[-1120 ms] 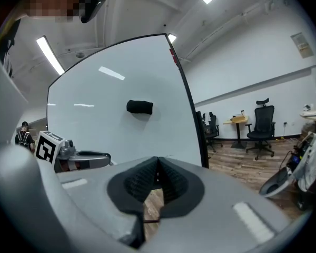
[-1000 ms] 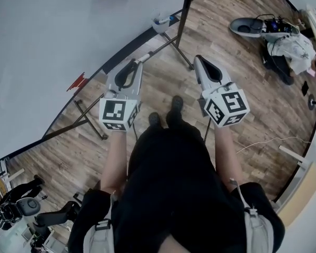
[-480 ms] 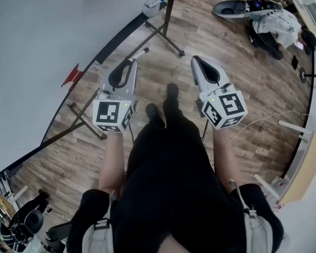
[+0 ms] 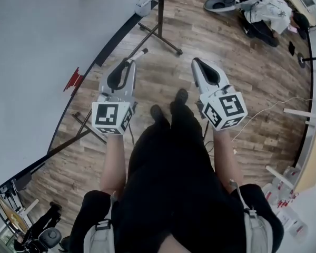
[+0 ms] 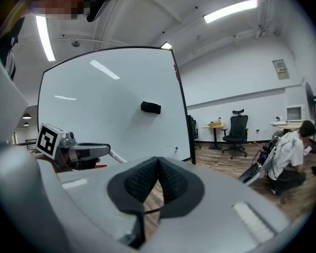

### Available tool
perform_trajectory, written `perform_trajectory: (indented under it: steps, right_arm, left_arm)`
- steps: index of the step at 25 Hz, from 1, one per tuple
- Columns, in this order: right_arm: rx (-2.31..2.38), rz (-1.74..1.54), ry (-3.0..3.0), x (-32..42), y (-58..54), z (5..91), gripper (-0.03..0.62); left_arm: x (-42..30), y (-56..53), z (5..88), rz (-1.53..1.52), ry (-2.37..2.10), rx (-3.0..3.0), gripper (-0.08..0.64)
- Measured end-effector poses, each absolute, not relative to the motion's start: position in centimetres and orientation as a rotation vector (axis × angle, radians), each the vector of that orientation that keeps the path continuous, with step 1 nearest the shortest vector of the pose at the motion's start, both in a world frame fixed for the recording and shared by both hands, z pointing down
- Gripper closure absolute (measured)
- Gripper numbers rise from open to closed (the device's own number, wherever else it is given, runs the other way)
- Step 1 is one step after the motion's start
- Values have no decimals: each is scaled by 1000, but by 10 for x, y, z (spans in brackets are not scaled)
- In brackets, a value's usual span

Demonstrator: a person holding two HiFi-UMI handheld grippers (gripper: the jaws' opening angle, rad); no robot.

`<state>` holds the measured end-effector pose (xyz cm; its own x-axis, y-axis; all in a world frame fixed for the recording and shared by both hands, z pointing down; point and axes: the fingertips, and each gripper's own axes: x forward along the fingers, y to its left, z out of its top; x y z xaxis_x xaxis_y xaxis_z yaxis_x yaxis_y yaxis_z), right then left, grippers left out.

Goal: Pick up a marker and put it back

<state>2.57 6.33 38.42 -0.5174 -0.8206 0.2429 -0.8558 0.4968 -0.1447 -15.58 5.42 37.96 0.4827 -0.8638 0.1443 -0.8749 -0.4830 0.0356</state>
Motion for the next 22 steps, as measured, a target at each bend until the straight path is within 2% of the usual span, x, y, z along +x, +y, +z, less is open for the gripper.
perform_trajectory:
  steps: [11,22]
  right_arm:
    - [1468,374,-2593,35,49,380,591]
    - [1363,352,-2692,42,-47,367,591]
  left_arm:
    - [-149,33,371,146,-1560,2620,480]
    - [-139,-47,359,148,-1696,2564,480]
